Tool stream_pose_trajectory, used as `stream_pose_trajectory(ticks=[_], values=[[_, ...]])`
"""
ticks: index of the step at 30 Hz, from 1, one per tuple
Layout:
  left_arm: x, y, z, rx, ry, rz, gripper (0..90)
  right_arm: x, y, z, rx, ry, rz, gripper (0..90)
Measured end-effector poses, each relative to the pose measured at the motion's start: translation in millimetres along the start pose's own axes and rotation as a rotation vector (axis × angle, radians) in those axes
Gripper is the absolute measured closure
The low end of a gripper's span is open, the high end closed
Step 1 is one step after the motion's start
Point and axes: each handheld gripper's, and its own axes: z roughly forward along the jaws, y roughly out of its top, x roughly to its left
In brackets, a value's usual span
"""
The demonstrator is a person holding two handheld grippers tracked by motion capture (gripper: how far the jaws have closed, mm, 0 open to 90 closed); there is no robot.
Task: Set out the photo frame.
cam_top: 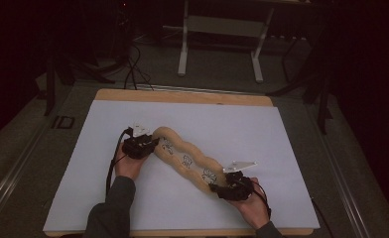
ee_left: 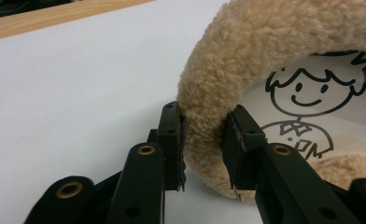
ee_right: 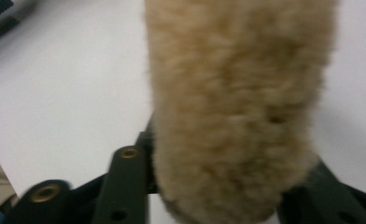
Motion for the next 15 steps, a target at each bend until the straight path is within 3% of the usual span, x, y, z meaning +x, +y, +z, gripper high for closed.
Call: stream_pose_trajectory(ticks=[5,8,10,11,12,15], values=[[-0.8,4.1,-1.3,-0.008,0.011,0.023,65.0,1.8,0.2,0.3,0.001,-0.01,-0.009,64.0],[-1.6,9.6,-2.5,-0.036,0.01,0.031,62.2,2.1,0.0,0.4,0.001,-0.007,-0.018,65.0],[-1.6,9.6,-2.5,-0.036,0.01,0.031,62.8,2.5,0.0,0.5,0.003,-0.007,-0.019,65.0],[-3.5,12.0,-2.4,-0.016,0.02,0.061,62.8,2.5,0.0,0.5,0.003,-0.007,-0.019,65.3],[-4.9,12.5,-2.4,-0.012,0.031,0.071,70.7,3.9,0.6,0.6,0.005,-0.012,-0.028,65.7],[-7.2,13.4,-3.6,-0.002,0.048,0.089,72.0,3.9,1.3,0.1,0.008,-0.023,-0.036,65.9]])
